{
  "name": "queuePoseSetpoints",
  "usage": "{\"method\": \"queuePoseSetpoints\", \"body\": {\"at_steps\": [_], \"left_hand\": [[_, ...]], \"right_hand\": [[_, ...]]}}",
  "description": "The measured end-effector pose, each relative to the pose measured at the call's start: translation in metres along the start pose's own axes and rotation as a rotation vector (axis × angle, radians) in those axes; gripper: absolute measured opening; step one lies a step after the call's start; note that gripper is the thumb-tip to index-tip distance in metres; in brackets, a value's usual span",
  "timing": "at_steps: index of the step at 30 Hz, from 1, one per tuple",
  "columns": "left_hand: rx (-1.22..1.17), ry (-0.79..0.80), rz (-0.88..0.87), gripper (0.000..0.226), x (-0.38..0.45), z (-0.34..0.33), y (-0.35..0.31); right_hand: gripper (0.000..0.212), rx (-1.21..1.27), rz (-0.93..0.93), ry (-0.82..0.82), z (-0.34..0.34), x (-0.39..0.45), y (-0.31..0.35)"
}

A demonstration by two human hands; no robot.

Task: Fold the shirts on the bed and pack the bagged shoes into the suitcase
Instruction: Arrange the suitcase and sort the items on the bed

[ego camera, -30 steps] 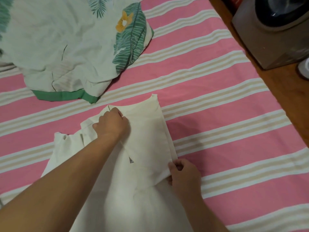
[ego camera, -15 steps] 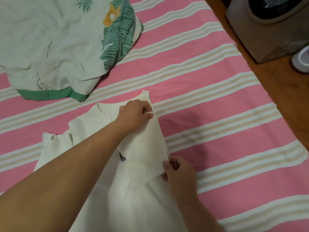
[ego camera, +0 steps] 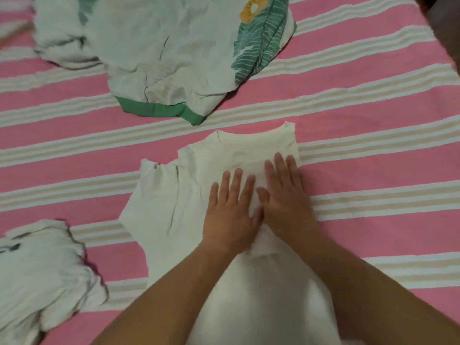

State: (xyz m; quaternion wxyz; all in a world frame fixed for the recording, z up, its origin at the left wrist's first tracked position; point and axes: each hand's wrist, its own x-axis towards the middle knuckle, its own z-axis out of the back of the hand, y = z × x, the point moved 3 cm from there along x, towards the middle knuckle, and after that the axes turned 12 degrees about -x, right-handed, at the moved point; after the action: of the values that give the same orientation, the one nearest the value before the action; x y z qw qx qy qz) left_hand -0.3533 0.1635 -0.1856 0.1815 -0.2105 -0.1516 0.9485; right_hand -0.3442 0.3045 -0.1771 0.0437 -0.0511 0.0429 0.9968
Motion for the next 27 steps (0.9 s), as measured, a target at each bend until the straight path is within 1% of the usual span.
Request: {"method": "queuePoseSetpoints", "body": {"at_steps": [2,4,5,6,7,8,9,10,11,12,13,15,16,17,19,20,21,22,24,25,27], "left_hand": [[-0.040,-0.018,-0.005,0.069,0.003,-0.001,0.001],[-0.093,-0.008,-0.029,0.069,0.003,0.005,0.003],[-0.107,-0.037,-0.036,0.069,-0.001,0.013,0.010],[-0.119,-0.124,-0.030,0.068,-0.009,0.025,0.021],[-0.143,-0.247,0.010,0.065,-0.021,0.039,0.037],[-0.173,-0.371,0.105,0.062,-0.035,0.052,0.061],[-0.201,-0.468,0.246,0.060,-0.050,0.063,0.092],[-0.248,-0.516,0.415,0.060,-0.065,0.071,0.126],[-0.307,-0.510,0.579,0.058,-0.076,0.078,0.158],[-0.353,-0.465,0.699,0.054,-0.083,0.080,0.184],[-0.360,-0.391,0.743,0.048,-0.085,0.080,0.202],[-0.370,-0.262,0.685,0.034,-0.085,0.077,0.214],[-0.415,-0.236,0.674,0.031,-0.088,0.076,0.214],[-0.491,-0.250,0.701,0.029,-0.097,0.074,0.214],[-0.692,-0.396,0.866,0.025,-0.126,0.064,0.219],[-0.785,-0.456,0.956,0.024,-0.144,0.057,0.219],[-0.854,-0.484,1.003,0.022,-0.159,0.051,0.215],[-0.917,-0.491,1.005,0.019,-0.171,0.044,0.211],[-1.066,-0.500,0.958,0.018,-0.183,0.036,0.205],[-1.146,-0.508,0.937,0.017,-0.186,0.034,0.206],[-1.288,-0.512,0.902,0.010,-0.194,0.033,0.208]], "right_hand": [[0.067,-0.095,0.059,0.097,-0.016,0.010,-0.009],[0.072,-0.139,0.078,0.134,-0.019,0.015,-0.014],[0.074,-0.170,0.075,0.149,-0.018,0.015,-0.013],[0.076,-0.200,0.056,0.156,-0.015,0.016,-0.010],[0.077,-0.213,0.027,0.148,-0.009,0.015,-0.005],[0.076,-0.200,0.008,0.120,-0.001,0.015,0.005],[0.075,-0.164,0.014,0.085,0.008,0.013,0.019],[0.072,-0.124,0.046,0.055,0.016,0.011,0.036],[0.070,-0.084,0.095,0.035,0.022,0.010,0.056],[0.068,-0.050,0.149,0.020,0.024,0.009,0.077],[0.066,-0.020,0.190,0.001,0.026,0.008,0.097],[0.057,0.025,0.225,-0.048,0.027,0.009,0.133],[0.050,0.052,0.213,-0.050,0.029,0.009,0.148],[0.043,0.092,0.193,-0.037,0.032,0.009,0.162],[0.028,0.155,0.199,-0.037,0.040,0.006,0.189],[0.021,0.171,0.237,-0.044,0.045,0.002,0.205],[0.016,0.184,0.296,-0.030,0.049,-0.002,0.222],[0.015,0.189,0.367,0.013,0.050,-0.005,0.242],[0.019,0.157,0.471,0.154,0.044,-0.006,0.285],[0.025,0.125,0.471,0.225,0.037,-0.004,0.306],[0.048,0.089,0.347,0.367,0.015,-0.002,0.338]]}}
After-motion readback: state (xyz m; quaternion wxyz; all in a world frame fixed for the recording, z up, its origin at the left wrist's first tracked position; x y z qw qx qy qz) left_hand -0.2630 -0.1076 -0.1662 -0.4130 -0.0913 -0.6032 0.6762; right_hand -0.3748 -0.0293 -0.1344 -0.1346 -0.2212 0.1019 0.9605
